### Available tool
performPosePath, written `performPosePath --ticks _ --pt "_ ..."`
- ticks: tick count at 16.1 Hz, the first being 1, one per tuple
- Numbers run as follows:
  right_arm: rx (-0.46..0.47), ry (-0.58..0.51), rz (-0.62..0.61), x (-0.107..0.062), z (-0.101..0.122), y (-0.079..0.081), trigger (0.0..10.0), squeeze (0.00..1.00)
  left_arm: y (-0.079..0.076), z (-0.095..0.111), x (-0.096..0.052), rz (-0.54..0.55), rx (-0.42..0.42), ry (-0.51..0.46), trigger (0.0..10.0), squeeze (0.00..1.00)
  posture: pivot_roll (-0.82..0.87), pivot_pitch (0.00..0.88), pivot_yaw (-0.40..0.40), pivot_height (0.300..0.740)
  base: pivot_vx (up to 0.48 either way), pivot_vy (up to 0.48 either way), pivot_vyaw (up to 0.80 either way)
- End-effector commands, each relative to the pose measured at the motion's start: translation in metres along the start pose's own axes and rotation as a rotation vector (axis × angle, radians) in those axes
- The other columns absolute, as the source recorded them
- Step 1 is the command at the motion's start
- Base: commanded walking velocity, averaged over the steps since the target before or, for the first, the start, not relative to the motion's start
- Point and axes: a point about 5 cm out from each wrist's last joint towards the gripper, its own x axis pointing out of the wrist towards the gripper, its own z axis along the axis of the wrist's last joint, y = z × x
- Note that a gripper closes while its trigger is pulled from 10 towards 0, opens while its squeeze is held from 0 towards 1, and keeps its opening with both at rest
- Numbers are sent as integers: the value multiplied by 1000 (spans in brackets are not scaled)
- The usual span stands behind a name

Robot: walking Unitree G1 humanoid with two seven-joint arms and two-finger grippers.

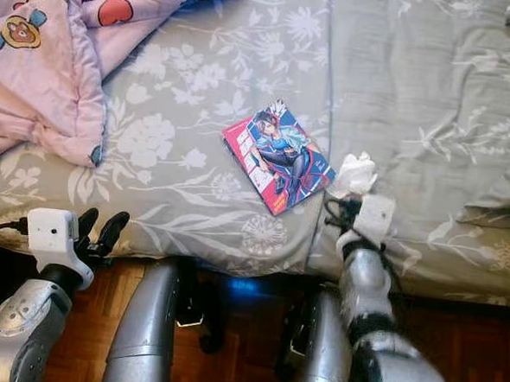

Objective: Clean up the room

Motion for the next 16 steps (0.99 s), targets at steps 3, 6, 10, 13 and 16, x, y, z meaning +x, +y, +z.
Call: performPosePath --ticks 3,6,10,13,16 --pt "141 -151 -1 -13 2 -5 10000 1000 9 -11 -7 25 16 54 10000 0 244 553 52 583 0 0 0" --pt "228 -318 5 -11 33 -3 10000 1000 12 -9 -9 26 20 53 10000 0 247 558 56 583 0 0 0" --pt "269 -247 -24 11 47 4 10000 1000 10 -10 -9 21 22 58 10000 0 243 570 53 583 0 0 0" --pt "213 -152 -17 25 57 17 10000 1000 8 -11 -12 19 14 63 10000 0 249 582 47 583 0 0 0" --pt "196 -136 -16 31 67 20 10000 1000 8 -12 -15 24 11 67 10000 0 249 590 42 583 0 0 0"
